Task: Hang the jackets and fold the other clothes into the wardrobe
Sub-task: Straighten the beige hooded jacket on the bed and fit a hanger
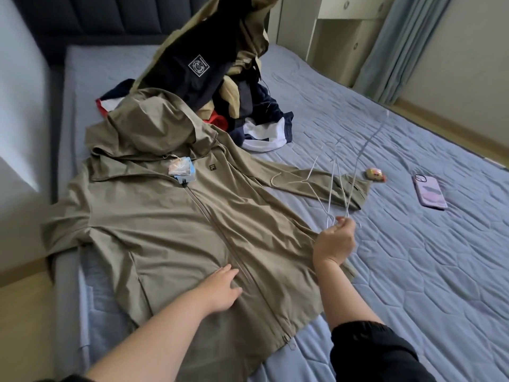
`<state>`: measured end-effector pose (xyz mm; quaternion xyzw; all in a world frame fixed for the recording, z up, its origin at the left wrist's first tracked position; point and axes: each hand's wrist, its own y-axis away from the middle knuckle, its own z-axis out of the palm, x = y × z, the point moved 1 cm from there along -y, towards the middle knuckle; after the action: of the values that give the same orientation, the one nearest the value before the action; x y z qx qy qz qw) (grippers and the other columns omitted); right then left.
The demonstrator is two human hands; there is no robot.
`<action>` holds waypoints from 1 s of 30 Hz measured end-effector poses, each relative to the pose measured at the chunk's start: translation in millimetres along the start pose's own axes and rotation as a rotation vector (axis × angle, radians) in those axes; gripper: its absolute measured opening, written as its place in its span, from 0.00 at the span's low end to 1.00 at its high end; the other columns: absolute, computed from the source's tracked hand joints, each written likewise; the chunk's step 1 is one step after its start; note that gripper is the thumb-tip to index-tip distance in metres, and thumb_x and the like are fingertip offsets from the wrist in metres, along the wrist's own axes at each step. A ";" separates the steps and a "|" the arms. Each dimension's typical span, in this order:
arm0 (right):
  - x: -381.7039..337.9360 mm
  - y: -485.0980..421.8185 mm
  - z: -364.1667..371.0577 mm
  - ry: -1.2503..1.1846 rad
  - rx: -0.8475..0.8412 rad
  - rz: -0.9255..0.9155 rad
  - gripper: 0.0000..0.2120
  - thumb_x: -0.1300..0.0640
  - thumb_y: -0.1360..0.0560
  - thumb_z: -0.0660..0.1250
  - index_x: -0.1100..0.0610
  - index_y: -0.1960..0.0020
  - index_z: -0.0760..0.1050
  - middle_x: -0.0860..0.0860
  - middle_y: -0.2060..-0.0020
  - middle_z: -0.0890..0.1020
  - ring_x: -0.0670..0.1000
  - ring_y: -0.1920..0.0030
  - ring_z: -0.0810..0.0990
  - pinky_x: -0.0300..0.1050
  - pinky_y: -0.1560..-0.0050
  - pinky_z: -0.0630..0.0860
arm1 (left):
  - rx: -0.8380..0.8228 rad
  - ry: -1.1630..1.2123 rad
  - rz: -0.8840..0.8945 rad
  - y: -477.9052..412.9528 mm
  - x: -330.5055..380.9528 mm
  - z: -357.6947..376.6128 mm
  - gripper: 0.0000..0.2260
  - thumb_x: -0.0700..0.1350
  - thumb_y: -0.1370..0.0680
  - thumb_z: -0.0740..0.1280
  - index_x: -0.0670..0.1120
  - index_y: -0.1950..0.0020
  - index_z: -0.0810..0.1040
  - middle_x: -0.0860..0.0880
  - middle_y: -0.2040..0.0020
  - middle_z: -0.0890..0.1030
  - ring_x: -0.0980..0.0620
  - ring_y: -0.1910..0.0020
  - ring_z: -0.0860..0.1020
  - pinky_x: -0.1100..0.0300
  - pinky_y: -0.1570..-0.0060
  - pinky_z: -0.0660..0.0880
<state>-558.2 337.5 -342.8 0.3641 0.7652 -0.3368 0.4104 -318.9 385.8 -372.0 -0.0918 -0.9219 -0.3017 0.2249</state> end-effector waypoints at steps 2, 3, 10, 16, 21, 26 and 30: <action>-8.3 3.7 3.2 -0.048 0.017 -0.054 0.09 0.65 0.20 0.54 0.64 0.48 0.73 0.52 0.62 0.73 0.53 0.62 0.71 0.41 0.61 0.61 | -0.009 0.021 -0.009 -0.9 0.5 -0.5 0.26 0.49 0.18 0.58 0.44 0.22 0.55 0.45 0.21 0.50 0.52 0.23 0.51 0.66 0.30 0.47; -13.4 5.4 5.0 -0.072 0.026 -0.085 0.09 0.65 0.20 0.55 0.64 0.48 0.73 0.51 0.63 0.73 0.52 0.63 0.70 0.40 0.62 0.60 | -0.015 0.031 -0.016 -1.6 0.3 -0.9 0.26 0.49 0.18 0.58 0.44 0.22 0.55 0.46 0.21 0.50 0.52 0.23 0.52 0.66 0.30 0.48; -42.2 4.3 8.5 -0.206 -0.112 -0.234 0.09 0.65 0.21 0.57 0.61 0.56 0.73 0.48 0.70 0.71 0.45 0.71 0.66 0.42 0.69 0.60 | -0.010 0.235 -0.112 -6.2 -1.8 -7.5 0.25 0.50 0.19 0.60 0.46 0.23 0.58 0.43 0.28 0.68 0.49 0.30 0.68 0.64 0.37 0.63; -58.0 5.6 -2.0 -0.412 -0.330 -0.183 0.14 0.65 0.23 0.57 0.56 0.63 0.75 0.51 0.75 0.68 0.45 0.76 0.65 0.38 0.75 0.62 | 0.171 0.853 -0.143 -7.7 12.2 -51.3 0.21 0.42 0.18 0.60 0.43 0.25 0.62 0.43 0.30 0.69 0.49 0.39 0.73 0.60 0.48 0.71; -68.1 13.8 -1.9 -0.732 -0.476 0.085 0.14 0.63 0.21 0.55 0.58 0.62 0.73 0.47 0.80 0.65 0.47 0.81 0.61 0.36 0.79 0.60 | 0.193 1.243 -0.141 -0.9 25.3 -87.9 0.21 0.46 0.17 0.57 0.48 0.24 0.60 0.46 0.28 0.67 0.47 0.31 0.69 0.48 0.33 0.61; -68.8 21.7 -6.5 -0.865 -0.468 0.160 0.14 0.64 0.19 0.54 0.59 0.61 0.72 0.47 0.80 0.63 0.47 0.81 0.59 0.36 0.77 0.58 | 0.161 1.308 -0.065 -1.0 44.9 -107.6 0.21 0.46 0.17 0.57 0.49 0.24 0.60 0.45 0.27 0.66 0.45 0.31 0.69 0.45 0.31 0.60; -72.5 13.4 -13.8 -1.065 -0.492 0.319 0.13 0.61 0.18 0.53 0.59 0.58 0.72 0.46 0.79 0.60 0.46 0.79 0.56 0.35 0.76 0.56 | 0.141 1.328 -0.037 -3.4 58.4 -113.0 0.20 0.46 0.17 0.57 0.48 0.25 0.61 0.45 0.27 0.67 0.46 0.31 0.69 0.45 0.31 0.60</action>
<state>-523.4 335.1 -276.4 0.1503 0.4462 -0.2202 0.8543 -330.8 317.5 -265.4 0.1444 -0.6066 -0.2370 0.7450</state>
